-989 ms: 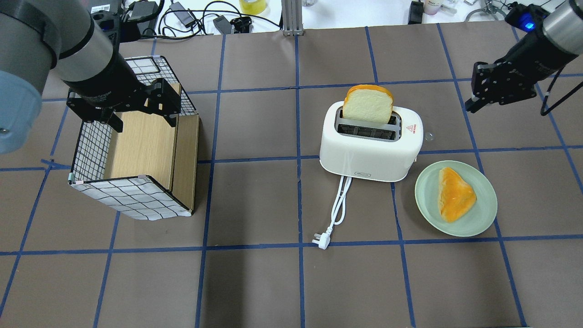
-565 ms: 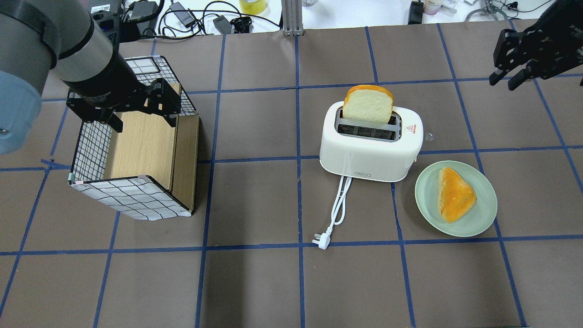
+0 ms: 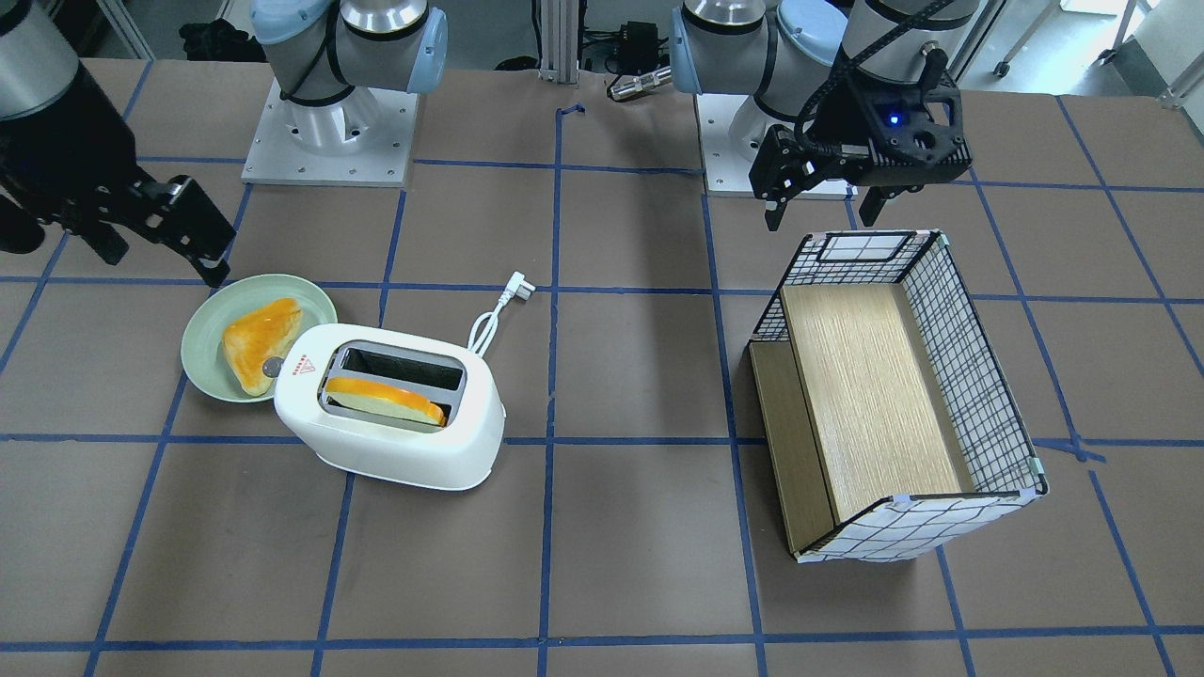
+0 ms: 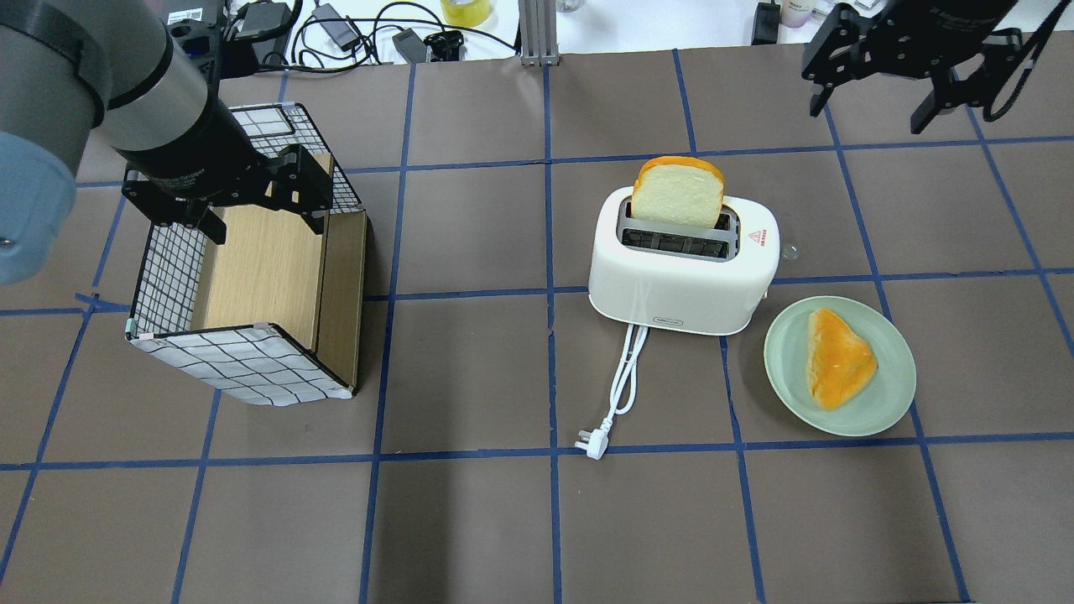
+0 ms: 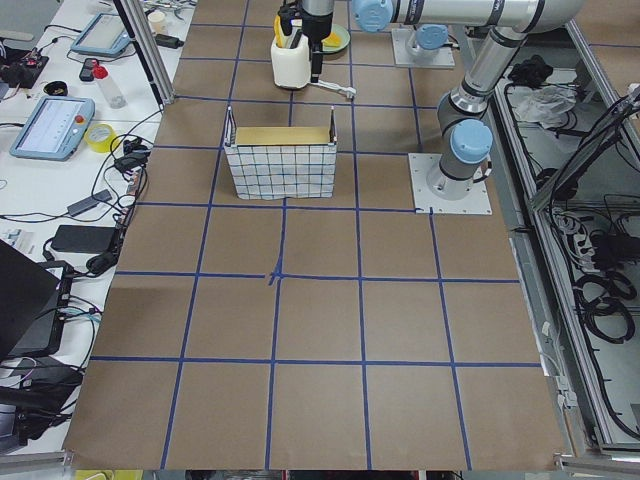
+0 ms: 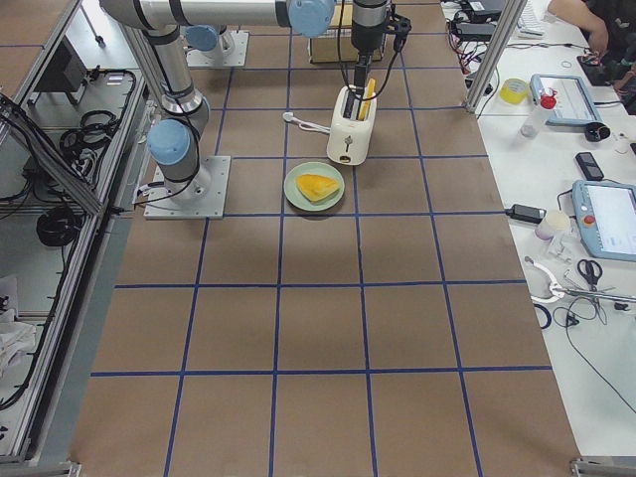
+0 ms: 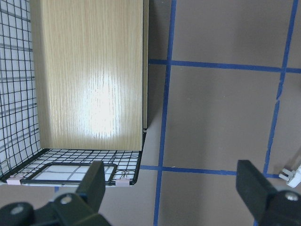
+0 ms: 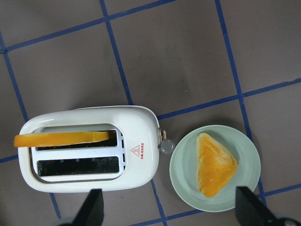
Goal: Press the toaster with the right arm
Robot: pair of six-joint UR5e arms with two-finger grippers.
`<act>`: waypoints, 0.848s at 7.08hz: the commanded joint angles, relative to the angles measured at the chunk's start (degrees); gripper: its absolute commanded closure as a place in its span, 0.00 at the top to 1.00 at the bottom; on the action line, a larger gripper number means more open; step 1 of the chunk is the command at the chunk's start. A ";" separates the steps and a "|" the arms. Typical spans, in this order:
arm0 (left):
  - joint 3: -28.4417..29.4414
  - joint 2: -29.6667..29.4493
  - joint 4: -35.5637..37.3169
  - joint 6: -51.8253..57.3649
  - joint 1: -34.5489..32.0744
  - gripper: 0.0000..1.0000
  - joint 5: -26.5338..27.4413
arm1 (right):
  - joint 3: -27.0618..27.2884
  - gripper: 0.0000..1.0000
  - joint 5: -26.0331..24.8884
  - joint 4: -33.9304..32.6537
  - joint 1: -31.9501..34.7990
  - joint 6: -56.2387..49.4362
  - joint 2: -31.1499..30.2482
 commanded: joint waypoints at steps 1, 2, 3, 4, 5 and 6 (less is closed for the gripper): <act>0.09 0.00 0.00 0.00 0.00 1.00 0.00 | -0.04 1.00 -0.28 -2.01 4.52 1.93 0.74; 0.00 0.00 0.00 0.00 0.00 1.00 0.00 | -0.04 1.00 0.07 -4.73 6.89 0.01 1.26; 0.00 0.00 0.00 0.00 0.00 1.00 0.00 | 0.22 1.00 0.07 -6.50 7.52 -8.37 1.88; 0.09 0.00 0.00 0.00 0.00 1.00 0.00 | 0.31 1.00 0.42 -6.08 7.79 -9.84 1.53; 0.00 0.00 0.00 0.00 0.00 1.00 0.00 | 0.14 1.00 0.34 -5.81 7.61 -11.51 1.79; 0.09 0.00 0.00 0.00 0.00 1.00 0.00 | 0.39 1.00 0.25 -5.99 7.44 -16.05 1.88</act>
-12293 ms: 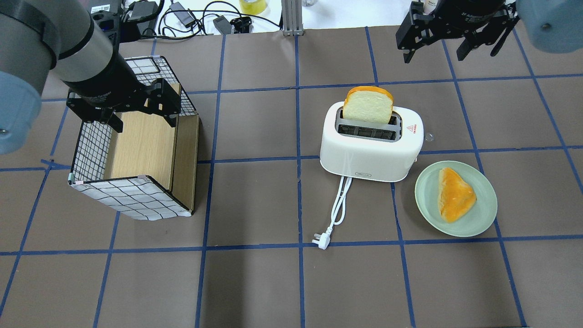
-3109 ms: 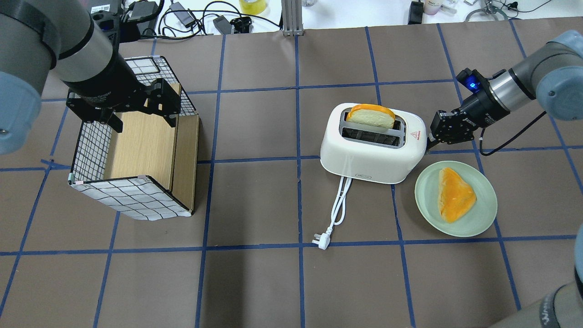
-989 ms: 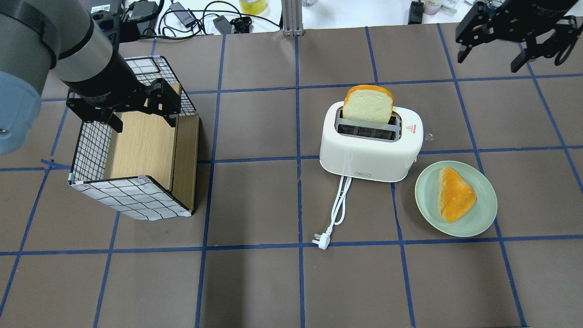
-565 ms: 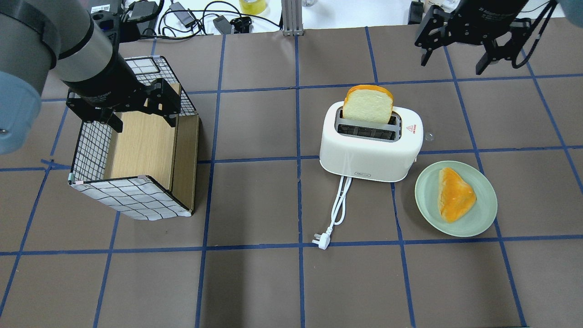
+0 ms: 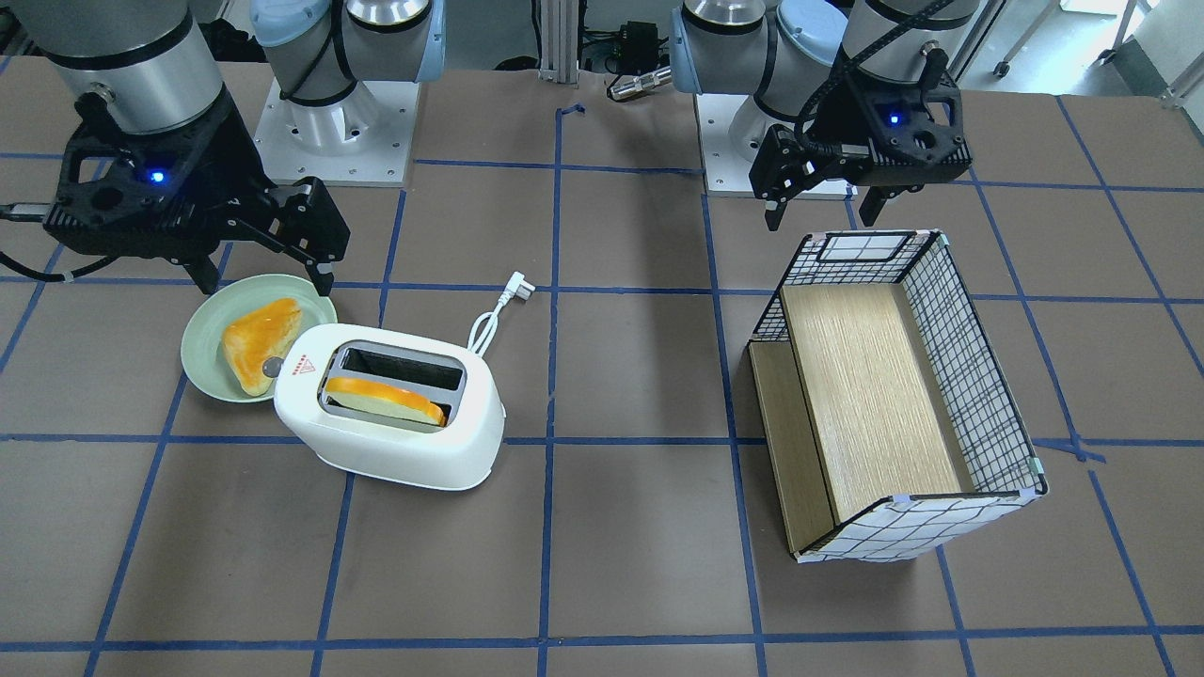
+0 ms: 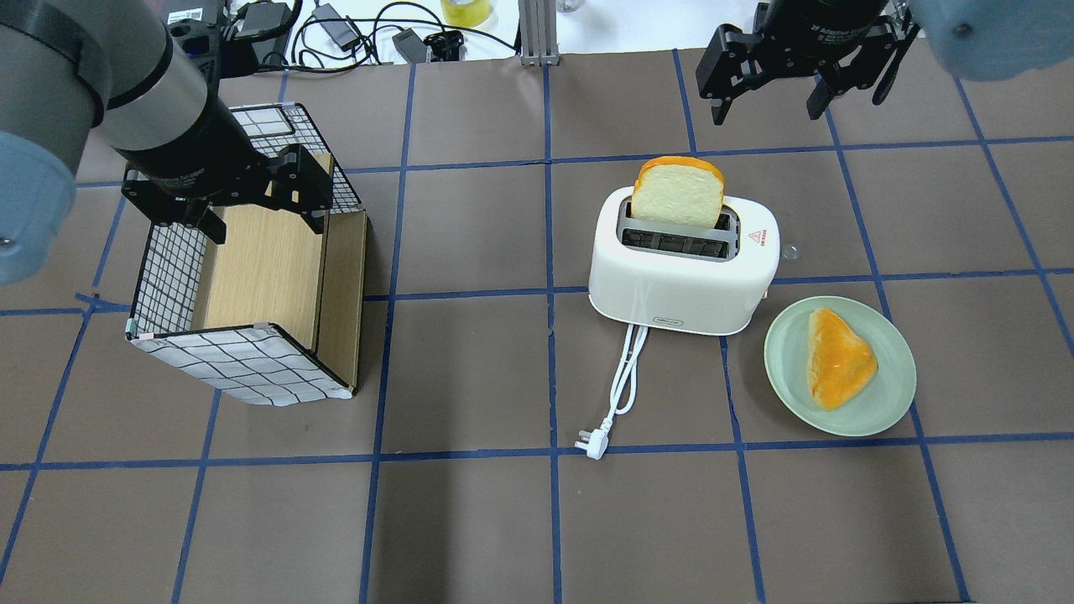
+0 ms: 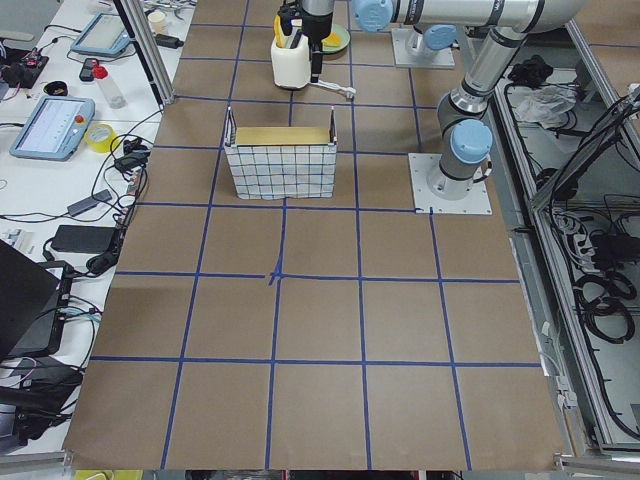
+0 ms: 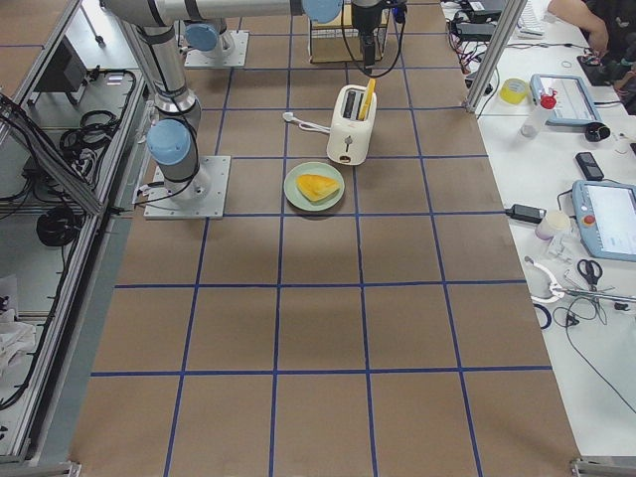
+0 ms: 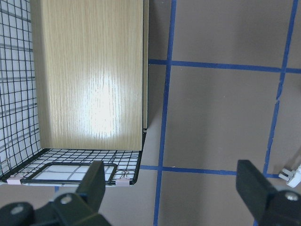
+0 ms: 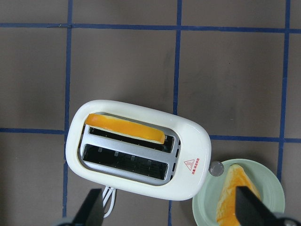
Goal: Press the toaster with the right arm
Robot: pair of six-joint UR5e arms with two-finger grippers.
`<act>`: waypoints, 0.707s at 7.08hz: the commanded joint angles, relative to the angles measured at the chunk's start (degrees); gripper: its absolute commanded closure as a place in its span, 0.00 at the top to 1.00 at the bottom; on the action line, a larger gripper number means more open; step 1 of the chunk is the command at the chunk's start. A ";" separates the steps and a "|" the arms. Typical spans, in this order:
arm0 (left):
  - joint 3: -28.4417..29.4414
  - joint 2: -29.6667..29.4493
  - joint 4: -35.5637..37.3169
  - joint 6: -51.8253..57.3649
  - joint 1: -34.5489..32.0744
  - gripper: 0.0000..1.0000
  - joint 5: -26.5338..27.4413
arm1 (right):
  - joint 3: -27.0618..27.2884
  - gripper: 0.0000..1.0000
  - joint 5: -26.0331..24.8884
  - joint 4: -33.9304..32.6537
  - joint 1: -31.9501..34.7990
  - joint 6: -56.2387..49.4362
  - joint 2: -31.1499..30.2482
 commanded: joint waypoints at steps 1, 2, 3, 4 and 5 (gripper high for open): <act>-0.04 0.00 0.00 0.00 0.00 1.00 0.00 | 0.17 1.00 -0.84 0.08 -0.72 -5.20 0.14; 0.05 0.00 0.00 0.00 0.00 1.00 0.00 | 0.25 1.00 -0.84 0.52 -0.90 -3.55 -0.12; -0.04 0.00 0.00 0.00 0.00 1.00 0.00 | 0.25 1.00 -0.84 2.70 -1.42 -0.40 -0.12; 0.05 0.00 0.00 0.00 0.00 1.00 0.00 | 0.25 1.00 -0.93 6.37 -1.86 -0.29 -0.21; -0.04 0.00 0.00 0.00 0.00 1.00 0.00 | 0.25 1.00 -1.11 6.50 -1.69 -0.20 -0.29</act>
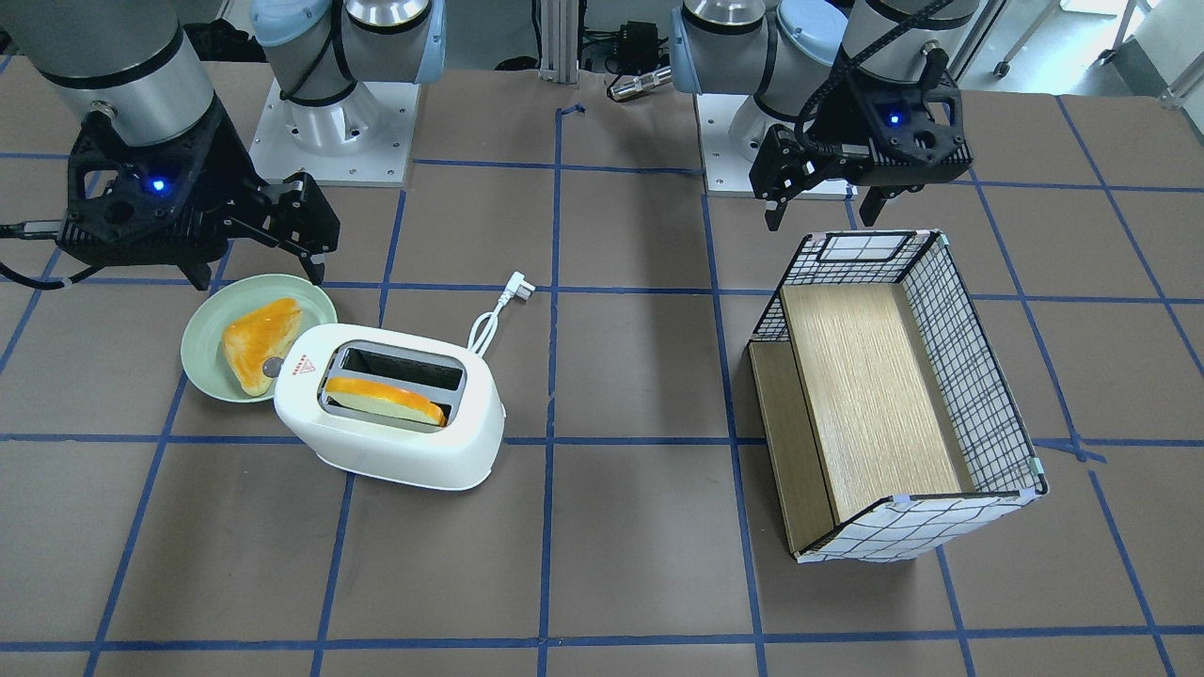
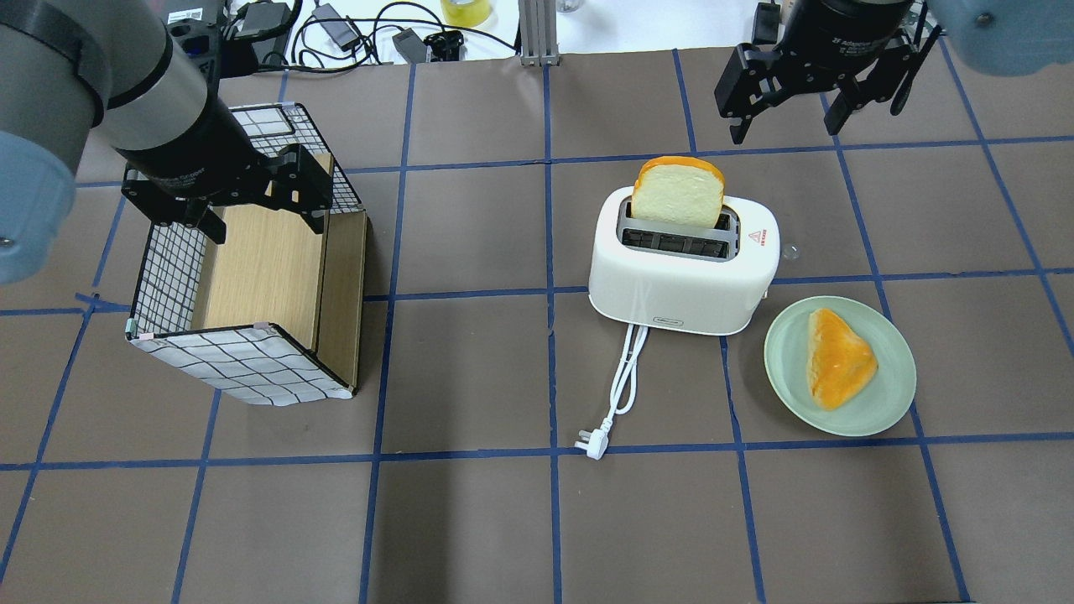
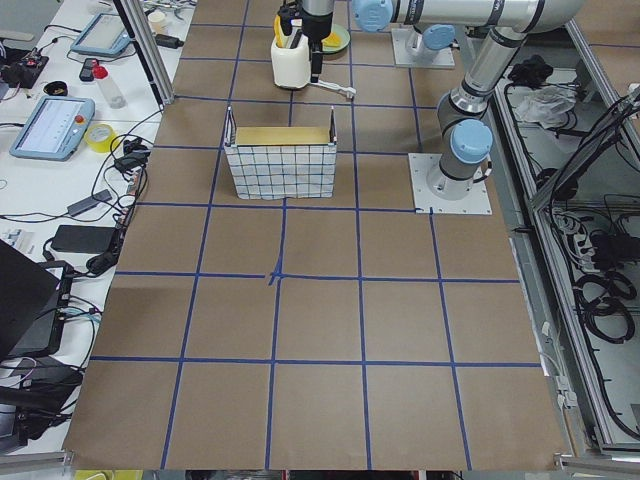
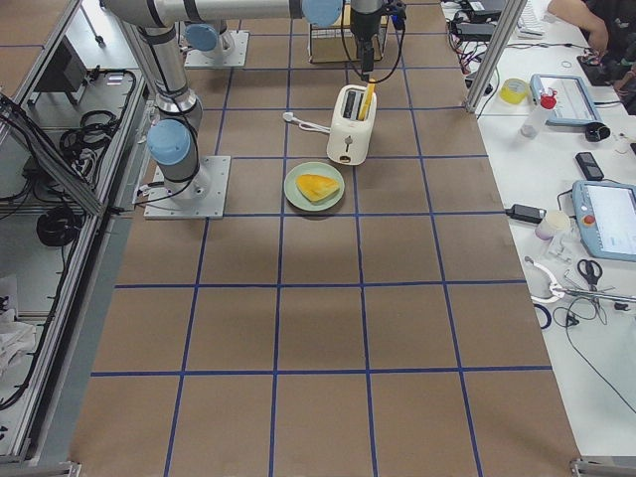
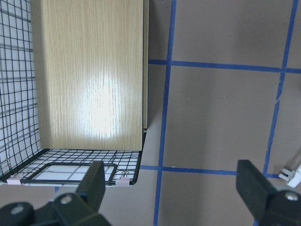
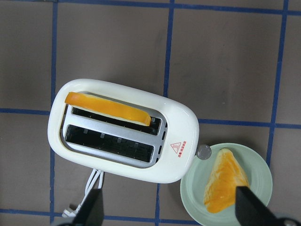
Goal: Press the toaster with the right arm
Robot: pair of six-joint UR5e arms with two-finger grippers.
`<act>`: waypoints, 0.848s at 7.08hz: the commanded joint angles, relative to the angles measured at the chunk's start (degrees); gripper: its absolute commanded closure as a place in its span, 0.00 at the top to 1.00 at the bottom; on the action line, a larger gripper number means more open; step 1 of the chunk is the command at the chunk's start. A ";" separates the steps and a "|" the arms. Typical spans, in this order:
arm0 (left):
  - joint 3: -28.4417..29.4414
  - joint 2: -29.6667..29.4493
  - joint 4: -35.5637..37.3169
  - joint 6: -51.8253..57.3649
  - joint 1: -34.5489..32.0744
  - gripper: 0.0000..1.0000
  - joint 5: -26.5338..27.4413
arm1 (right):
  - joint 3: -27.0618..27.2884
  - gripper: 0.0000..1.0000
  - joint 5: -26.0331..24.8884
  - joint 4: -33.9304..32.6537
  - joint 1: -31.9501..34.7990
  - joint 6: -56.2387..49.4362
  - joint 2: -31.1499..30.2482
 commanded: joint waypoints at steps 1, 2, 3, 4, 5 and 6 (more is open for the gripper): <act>-0.04 0.00 0.00 0.00 0.00 1.00 0.00 | 0.01 1.00 -0.26 1.69 -0.44 0.35 -0.11; -0.04 0.00 0.00 0.00 0.00 1.00 0.00 | 0.01 1.00 -0.96 1.69 -0.35 0.34 -0.20; -0.04 0.00 0.00 0.00 0.00 1.00 0.00 | 0.01 1.00 -0.88 1.69 -0.35 0.34 -0.20; -0.04 0.00 0.00 0.00 0.00 1.00 0.00 | 0.01 1.00 -0.88 1.69 -0.35 0.34 -0.20; -0.04 0.00 0.00 0.00 0.00 1.00 0.00 | 0.01 1.00 -0.71 1.69 -0.35 0.34 -0.11; 0.04 0.00 0.00 0.00 0.00 1.00 0.00 | 0.01 1.00 -0.79 1.69 -0.35 0.34 -0.11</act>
